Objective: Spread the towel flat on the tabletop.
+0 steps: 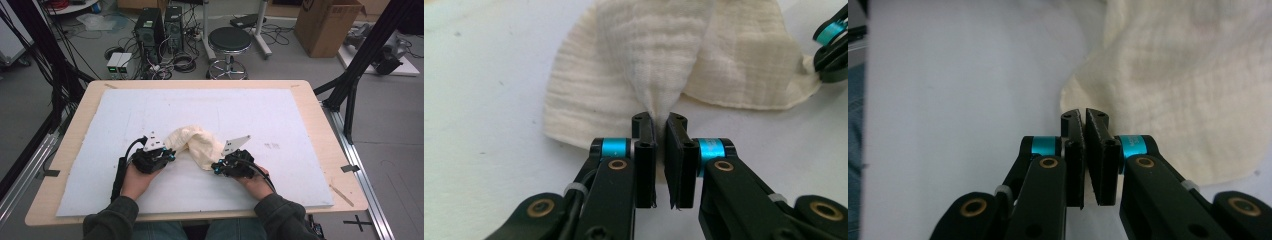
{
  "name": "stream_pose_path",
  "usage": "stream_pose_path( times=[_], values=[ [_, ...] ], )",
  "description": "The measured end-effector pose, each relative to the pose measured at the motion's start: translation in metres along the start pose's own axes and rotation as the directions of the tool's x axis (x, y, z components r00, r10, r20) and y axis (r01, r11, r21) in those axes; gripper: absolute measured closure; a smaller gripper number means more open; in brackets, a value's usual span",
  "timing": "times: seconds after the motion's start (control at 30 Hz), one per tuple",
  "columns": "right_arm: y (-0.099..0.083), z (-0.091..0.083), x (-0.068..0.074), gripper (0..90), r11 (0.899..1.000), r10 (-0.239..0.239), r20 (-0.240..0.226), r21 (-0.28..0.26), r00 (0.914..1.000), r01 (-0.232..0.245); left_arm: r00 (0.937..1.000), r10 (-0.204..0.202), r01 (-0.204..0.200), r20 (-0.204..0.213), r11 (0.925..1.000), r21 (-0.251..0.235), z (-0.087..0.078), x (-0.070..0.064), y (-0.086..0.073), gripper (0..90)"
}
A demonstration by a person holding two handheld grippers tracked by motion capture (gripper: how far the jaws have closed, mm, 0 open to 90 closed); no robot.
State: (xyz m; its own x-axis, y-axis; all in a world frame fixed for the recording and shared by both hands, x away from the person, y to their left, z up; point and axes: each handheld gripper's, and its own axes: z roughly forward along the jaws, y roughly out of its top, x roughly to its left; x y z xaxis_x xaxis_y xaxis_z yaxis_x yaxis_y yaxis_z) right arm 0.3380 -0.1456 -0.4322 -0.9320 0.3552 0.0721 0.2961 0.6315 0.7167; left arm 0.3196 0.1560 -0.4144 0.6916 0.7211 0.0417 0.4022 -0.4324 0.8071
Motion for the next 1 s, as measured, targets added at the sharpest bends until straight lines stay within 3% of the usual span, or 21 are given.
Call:
stream_pose_path(
  times=[0.07,0.23,0.4,0.5,0.6,0.7,0.8,0.93,1.0],
  values=[
    [0.005,-0.01,0.005,86.3,0.999,-0.029,0.003,-0.028,0.9996,0.029,1.0,0.008,-0.008,0.0,0.9999,-0.013,-0.011,0.003,0.004,83.6],
    [0.008,-0.031,0.012,86.4,0.996,-0.038,0.003,-0.075,0.9993,0.038,0.9998,0.018,-0.018,0.005,0.9985,-0.051,-0.041,0.015,0.016,83.7],
    [0.006,-0.059,0.016,86.4,0.991,-0.035,0.025,-0.129,0.9991,0.038,0.9969,0.034,-0.027,0.071,0.9952,-0.094,-0.071,0.025,0.025,83.0],
    [0.008,-0.076,0.021,86.4,0.986,-0.048,0.043,-0.16,0.9979,0.054,0.9943,0.061,-0.051,0.088,0.9929,-0.108,-0.083,0.029,0.03,82.9],
    [0.011,-0.087,0.023,86.4,0.982,-0.051,0.051,-0.18,0.9974,0.059,0.9952,0.056,-0.046,0.081,0.9921,-0.117,-0.087,0.035,0.035,82.9],
    [0.011,-0.084,0.018,86.3,0.984,-0.038,0.053,-0.174,0.9979,0.047,0.9964,0.042,-0.036,0.074,0.9963,-0.078,-0.075,0.044,0.036,82.1],
    [0.008,-0.07,0.01,86.3,0.989,-0.022,0.04,-0.148,0.999,0.028,0.9967,0.022,-0.021,0.078,0.9997,-0.008,-0.049,0.05,0.029,81.2],
    [-0.003,-0.043,-0.004,86.3,0.996,0.021,0.017,-0.091,0.9996,-0.02,0.9985,-0.019,0.015,0.051,0.9976,0.068,-0.011,0.057,0.018,80.7],
    [-0.007,-0.034,-0.012,86.3,0.998,0.036,0.017,-0.055,0.9992,-0.035,0.9993,-0.019,0.015,0.033,0.9954,0.094,0.005,0.06,0.016,79.7]
  ],
)
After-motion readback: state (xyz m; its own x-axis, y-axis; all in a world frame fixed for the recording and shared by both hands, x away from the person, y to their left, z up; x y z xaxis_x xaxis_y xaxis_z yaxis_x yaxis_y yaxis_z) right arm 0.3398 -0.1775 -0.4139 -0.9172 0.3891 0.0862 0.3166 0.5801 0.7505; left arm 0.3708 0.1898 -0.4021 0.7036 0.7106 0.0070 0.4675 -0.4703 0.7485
